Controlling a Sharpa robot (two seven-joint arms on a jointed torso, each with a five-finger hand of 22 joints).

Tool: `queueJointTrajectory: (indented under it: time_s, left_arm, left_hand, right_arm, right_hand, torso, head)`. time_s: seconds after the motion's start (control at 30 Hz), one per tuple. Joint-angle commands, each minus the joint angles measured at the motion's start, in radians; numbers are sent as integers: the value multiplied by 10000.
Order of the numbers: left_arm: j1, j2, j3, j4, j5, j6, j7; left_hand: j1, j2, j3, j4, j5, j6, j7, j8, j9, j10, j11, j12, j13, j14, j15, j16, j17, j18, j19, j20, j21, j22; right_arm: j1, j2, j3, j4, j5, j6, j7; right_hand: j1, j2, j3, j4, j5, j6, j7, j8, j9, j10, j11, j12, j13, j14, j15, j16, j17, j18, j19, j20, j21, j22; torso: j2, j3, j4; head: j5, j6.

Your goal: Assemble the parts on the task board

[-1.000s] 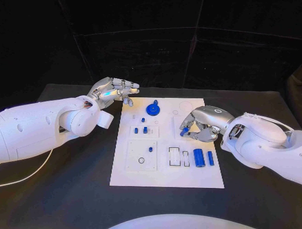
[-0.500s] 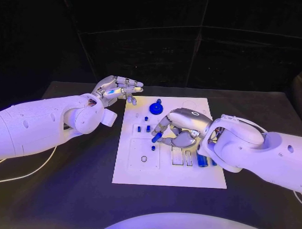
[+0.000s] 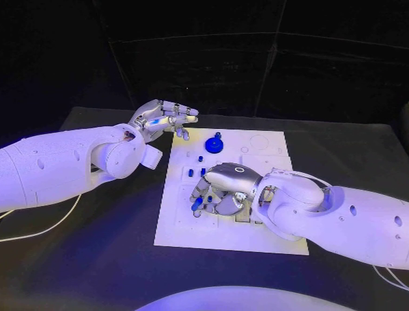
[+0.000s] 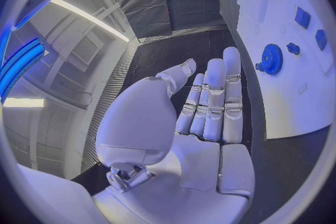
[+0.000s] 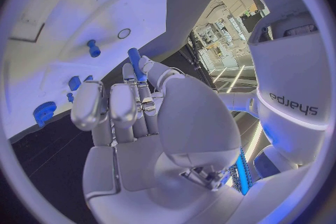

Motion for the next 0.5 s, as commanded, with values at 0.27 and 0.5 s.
queueJointTrajectory:
  time_s: [0.27, 0.5]
  left_arm:
    - [18, 9, 9, 26, 25, 76, 85]
    - [18, 15, 9, 15, 25, 81, 81]
  left_hand:
    - [9, 129, -74, -1, 33, -68, -21, 40, -8, -42, -4, 32, -15, -51, -14, -57, -17, 59, 18, 54, -61, -17]
    - [9, 129, -74, -1, 33, -68, -21, 40, -8, -42, -4, 32, -15, -51, -14, -57, -17, 59, 18, 54, -61, -17]
  right_arm:
    - [-63, 274, -23, -117, -1136, 811, -856]
    - [-79, 342, -29, -93, -1432, 980, -1063]
  right_hand:
    - [-2, -39, 60, 19, 40, 8, 58, -53, 3, 27, 68, -58, -1, 185, 46, 46, -3, -149, 28, 52, 35, -14]
    - [2, -35, 65, 16, 44, 11, 55, -52, 3, 31, 66, -59, 1, 185, 47, 50, 1, -149, 26, 53, 35, -14]
  torso:
    - [4, 10, -4]
    - [6, 9, -5]
  head:
    - [43, -59]
    - [44, -84]
